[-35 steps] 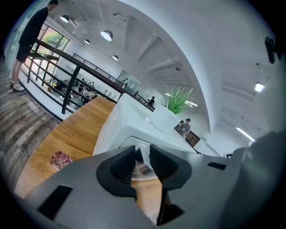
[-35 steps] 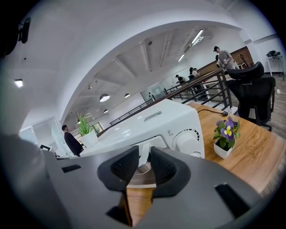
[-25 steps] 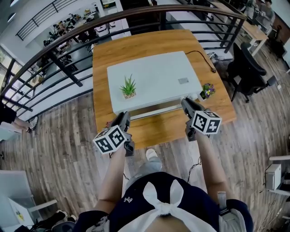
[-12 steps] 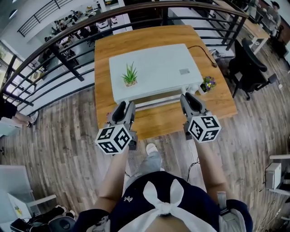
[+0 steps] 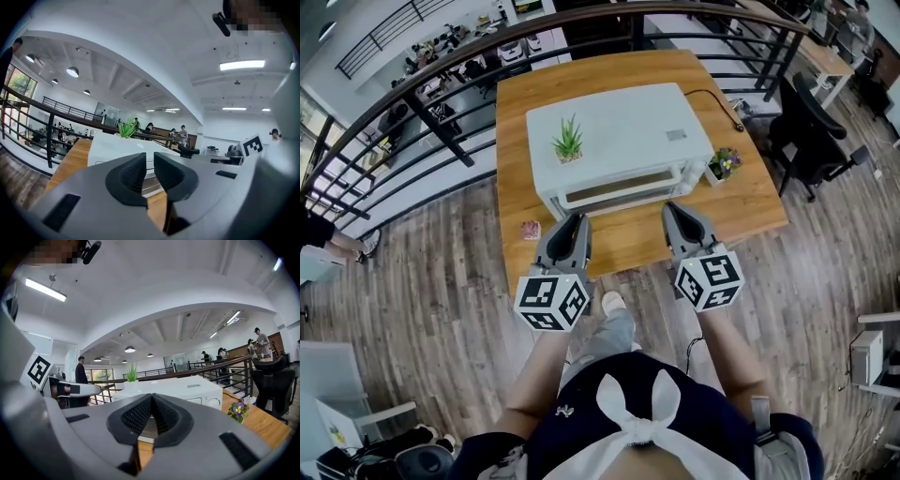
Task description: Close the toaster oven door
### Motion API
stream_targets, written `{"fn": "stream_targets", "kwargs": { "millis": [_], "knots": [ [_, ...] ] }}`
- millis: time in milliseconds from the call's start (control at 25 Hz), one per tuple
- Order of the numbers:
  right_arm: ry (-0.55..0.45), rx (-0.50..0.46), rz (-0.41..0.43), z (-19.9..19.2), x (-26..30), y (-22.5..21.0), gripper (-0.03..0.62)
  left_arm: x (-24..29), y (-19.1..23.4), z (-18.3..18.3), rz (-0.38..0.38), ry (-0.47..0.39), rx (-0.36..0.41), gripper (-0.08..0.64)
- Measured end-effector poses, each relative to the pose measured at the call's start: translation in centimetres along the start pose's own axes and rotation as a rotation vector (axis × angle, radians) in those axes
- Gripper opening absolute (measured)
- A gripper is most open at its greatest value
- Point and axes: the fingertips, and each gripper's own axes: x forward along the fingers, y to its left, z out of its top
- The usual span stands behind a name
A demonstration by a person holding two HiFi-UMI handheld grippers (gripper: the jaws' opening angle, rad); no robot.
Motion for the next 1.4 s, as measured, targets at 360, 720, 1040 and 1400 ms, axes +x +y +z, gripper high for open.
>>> {"fn": "stream_targets", "kwargs": {
  "millis": [360,720,1040,1400],
  "knots": [
    [0.024,0.01,0.056,-0.7,-2.5,3.6,0.005,-1.0,-3.8,-2.3,-0.071,0.117,0.075,0.032],
    [0.047,-0.008,0.085,-1.6,-4.1,6.1,0.003,-2.5,-5.5,-3.1,-0.093,0.144,0.088,0.026],
    [0.07,-0.018,0.097,-2.5,-5.3,7.5,0.003,-4.1,-6.1,-3.6,-0.101,0.138,0.086,0.027],
    [0.071,-0.033,0.093,-2.7,-6.7,8.0,0.003,-5.1,-7.0,-4.3,-0.12,0.141,0.084,0.027]
  ]
}}
